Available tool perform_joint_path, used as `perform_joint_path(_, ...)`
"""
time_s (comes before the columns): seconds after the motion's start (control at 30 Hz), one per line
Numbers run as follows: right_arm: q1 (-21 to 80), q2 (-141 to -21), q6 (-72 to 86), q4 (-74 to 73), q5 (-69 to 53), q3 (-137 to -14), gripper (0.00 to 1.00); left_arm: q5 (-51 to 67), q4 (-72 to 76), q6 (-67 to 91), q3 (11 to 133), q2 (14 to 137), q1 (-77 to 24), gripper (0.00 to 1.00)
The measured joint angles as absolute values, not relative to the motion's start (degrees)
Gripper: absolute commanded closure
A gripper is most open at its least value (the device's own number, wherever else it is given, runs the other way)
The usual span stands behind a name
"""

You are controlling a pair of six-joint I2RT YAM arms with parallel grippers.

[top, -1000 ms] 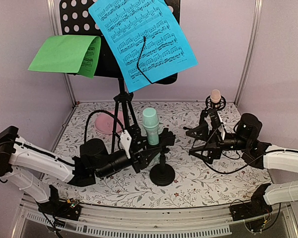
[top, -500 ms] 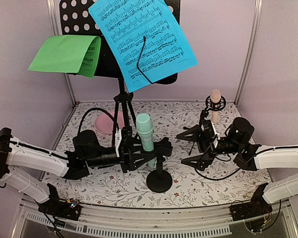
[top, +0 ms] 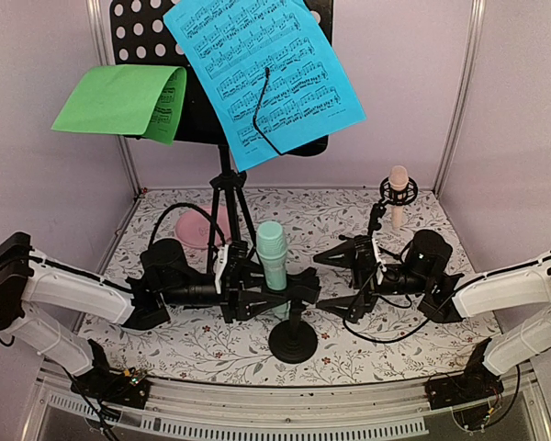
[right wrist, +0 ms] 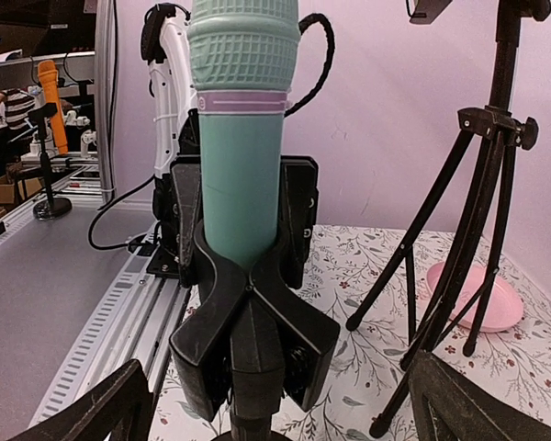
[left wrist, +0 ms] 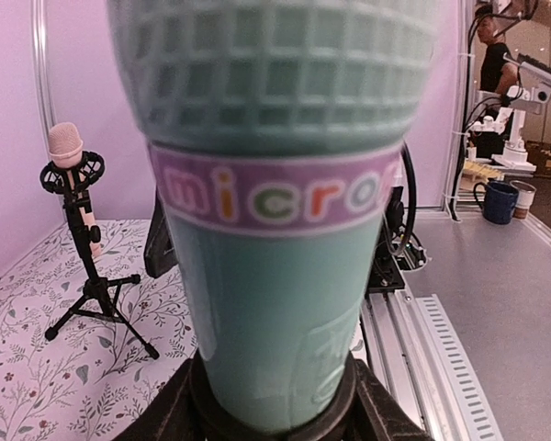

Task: Pack up the instrument practice props

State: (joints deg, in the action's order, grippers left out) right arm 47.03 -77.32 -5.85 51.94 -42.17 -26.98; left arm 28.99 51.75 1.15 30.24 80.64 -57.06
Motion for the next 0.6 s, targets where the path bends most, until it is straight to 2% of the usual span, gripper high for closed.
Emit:
perform_joint_path(0.1, 48.3, -77.3, -5.9, 53.3, -41.0, -26.9, 0.12, 29.6, 53.0, 1.4, 30.0, 81.3, -56.9, 0.55)
perform_joint_path(0.37, 50.3, -78.9, -5.9, 55.4, -39.4, -26.9, 0.18, 30.0, 55.8, 2.2, 29.3, 82.3, -56.8, 0.55)
perform_joint_path(0.6, 50.3, -80.7, -5.4, 56.7, -39.5, -26.9, 0.39, 30.3, 59.4, 3.0, 29.1, 84.0, -56.7, 0.55)
